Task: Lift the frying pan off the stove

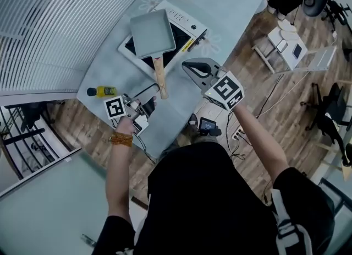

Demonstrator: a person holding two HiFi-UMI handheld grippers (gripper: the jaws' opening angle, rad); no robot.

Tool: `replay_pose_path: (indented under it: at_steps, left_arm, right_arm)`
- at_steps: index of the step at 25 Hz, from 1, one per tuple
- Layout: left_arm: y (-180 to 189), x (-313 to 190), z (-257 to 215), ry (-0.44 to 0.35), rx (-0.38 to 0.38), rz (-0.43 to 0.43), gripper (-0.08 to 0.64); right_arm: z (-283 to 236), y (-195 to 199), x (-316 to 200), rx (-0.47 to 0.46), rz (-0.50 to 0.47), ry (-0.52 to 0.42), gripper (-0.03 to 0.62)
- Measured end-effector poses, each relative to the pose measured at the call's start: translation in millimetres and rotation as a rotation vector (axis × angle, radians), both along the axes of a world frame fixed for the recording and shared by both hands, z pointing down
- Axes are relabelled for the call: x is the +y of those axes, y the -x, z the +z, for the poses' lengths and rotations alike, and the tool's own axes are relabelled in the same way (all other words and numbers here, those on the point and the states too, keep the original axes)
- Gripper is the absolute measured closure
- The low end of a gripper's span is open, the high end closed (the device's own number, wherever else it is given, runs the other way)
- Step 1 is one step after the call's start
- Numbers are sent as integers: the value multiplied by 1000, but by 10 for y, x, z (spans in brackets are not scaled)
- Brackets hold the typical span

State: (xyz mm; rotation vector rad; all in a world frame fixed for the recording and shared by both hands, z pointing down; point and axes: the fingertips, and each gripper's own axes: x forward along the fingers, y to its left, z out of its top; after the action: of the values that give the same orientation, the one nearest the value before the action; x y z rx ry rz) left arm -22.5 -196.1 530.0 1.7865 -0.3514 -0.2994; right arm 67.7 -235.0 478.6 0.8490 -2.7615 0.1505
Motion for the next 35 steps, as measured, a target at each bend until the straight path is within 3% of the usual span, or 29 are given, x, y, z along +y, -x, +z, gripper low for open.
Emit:
replay_pose_path:
  at_steps: [8, 21, 25, 29, 35]
  left_arm:
    - [-127, -143, 164, 51, 100, -75, 304]
    - [-452, -225, 414, 100, 119, 5, 305]
    - [-552, -248, 323, 62, 126, 35, 358]
    - [-581, -251, 305, -42, 32, 63, 422]
    - [-573, -242, 313, -21, 58, 45, 446]
  right_arm:
    - [91, -10, -29, -12, 7, 41, 589]
    - [273, -51, -74, 2, 17, 78, 589]
    - [305, -45, -93, 0, 20, 88, 589]
    - [365, -58, -133, -6, 24, 109, 589]
    - [511, -77, -172, -84, -10, 236, 589]
